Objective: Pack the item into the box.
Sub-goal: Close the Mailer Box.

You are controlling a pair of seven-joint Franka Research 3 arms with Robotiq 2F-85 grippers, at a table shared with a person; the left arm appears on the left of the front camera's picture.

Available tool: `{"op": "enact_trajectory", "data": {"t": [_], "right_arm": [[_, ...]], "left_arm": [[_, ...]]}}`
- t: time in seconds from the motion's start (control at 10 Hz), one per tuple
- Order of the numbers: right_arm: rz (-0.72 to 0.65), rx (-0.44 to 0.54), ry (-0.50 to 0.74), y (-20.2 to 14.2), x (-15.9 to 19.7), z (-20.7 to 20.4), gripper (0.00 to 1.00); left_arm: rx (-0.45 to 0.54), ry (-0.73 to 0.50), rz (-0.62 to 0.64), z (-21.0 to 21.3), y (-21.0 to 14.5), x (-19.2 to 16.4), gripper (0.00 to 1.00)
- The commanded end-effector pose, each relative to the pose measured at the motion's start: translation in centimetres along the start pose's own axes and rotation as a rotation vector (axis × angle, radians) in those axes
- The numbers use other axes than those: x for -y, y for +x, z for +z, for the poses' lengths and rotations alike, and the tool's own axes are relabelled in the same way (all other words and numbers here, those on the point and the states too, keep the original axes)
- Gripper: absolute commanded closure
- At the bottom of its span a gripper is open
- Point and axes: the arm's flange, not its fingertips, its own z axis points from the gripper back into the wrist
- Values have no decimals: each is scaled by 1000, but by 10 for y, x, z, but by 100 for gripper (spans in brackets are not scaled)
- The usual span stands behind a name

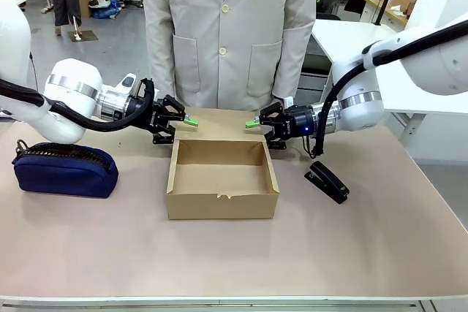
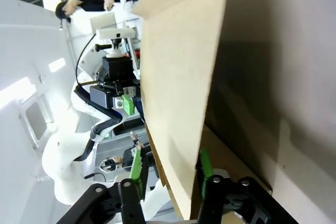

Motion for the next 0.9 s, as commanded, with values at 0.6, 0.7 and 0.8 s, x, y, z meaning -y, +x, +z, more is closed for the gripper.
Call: {"op": "enact_trajectory", "data": {"t": [0.6,0.7,0.8], "right_arm": [[120,40,47,-3,-3,4,59],[179,48,53,-8,-8,5,59],[241,53,64,-12,-12,7,59]], "left_arm": [[28,-59,-95,6,-6,11,60],[56,-62,-132,8,-8,15,60],[81,-67,-168,9,-11,21,60]]}}
